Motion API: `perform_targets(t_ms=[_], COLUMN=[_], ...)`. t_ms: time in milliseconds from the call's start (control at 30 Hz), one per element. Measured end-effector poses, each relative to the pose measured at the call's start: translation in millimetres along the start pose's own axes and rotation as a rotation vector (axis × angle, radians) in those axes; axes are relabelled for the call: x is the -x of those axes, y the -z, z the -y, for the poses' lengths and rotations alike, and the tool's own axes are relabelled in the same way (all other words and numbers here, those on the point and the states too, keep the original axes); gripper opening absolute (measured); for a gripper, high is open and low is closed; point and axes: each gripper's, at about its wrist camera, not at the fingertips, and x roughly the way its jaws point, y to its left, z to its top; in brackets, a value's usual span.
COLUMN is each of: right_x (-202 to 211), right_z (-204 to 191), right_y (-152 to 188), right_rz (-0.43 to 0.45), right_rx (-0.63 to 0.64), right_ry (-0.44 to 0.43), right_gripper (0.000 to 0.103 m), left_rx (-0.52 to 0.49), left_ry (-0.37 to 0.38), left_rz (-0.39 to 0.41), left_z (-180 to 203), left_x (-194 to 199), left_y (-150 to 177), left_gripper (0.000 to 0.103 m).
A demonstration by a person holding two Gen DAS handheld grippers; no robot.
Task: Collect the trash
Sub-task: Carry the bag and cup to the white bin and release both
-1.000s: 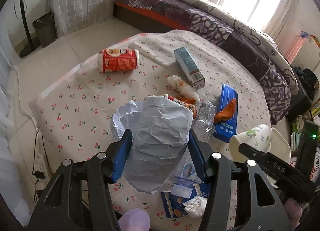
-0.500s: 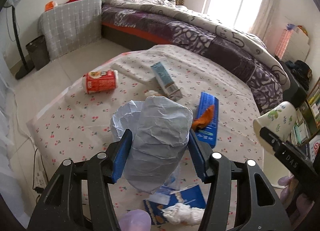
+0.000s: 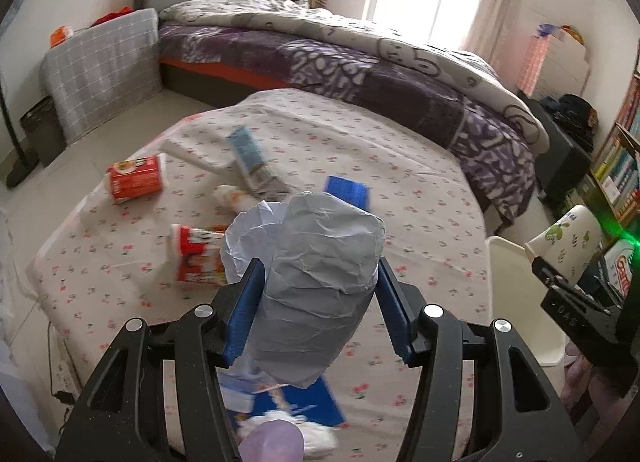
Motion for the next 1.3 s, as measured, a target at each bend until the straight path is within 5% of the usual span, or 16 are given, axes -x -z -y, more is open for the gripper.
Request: perform_targets(t_ms=[333, 567, 833, 1167, 1300], right_x=[8, 21, 26, 41, 42], right_z=[62, 106, 152, 200, 217], right_y=[-6, -15, -21, -22, -18], right_rz=[0.001, 0.022, -0.014, 0.051, 0.053], right_rx=[-0.14, -0.263, -0.428, -0.583, -0.635], right_ry=[0.105, 0.121, 0.015, 0.041, 0.057], right_gripper=[0.088, 0.092, 0.096, 0.096, 0.096], left_rx=[-0.098, -0.188, -0.217, -0.261, -0.294], left_ry=[0.118, 0.156, 0.206, 0.277, 0.307], left_rz=[-0.034, -0.058, -0.112, -0.156, -0.158], left_z=[74, 129, 176, 231, 252], left_x=[-11, -19, -39, -51, -51], left_y=[0, 3, 8, 9, 13], left_gripper=[0.054, 0.054, 0.054, 0.055, 0.065])
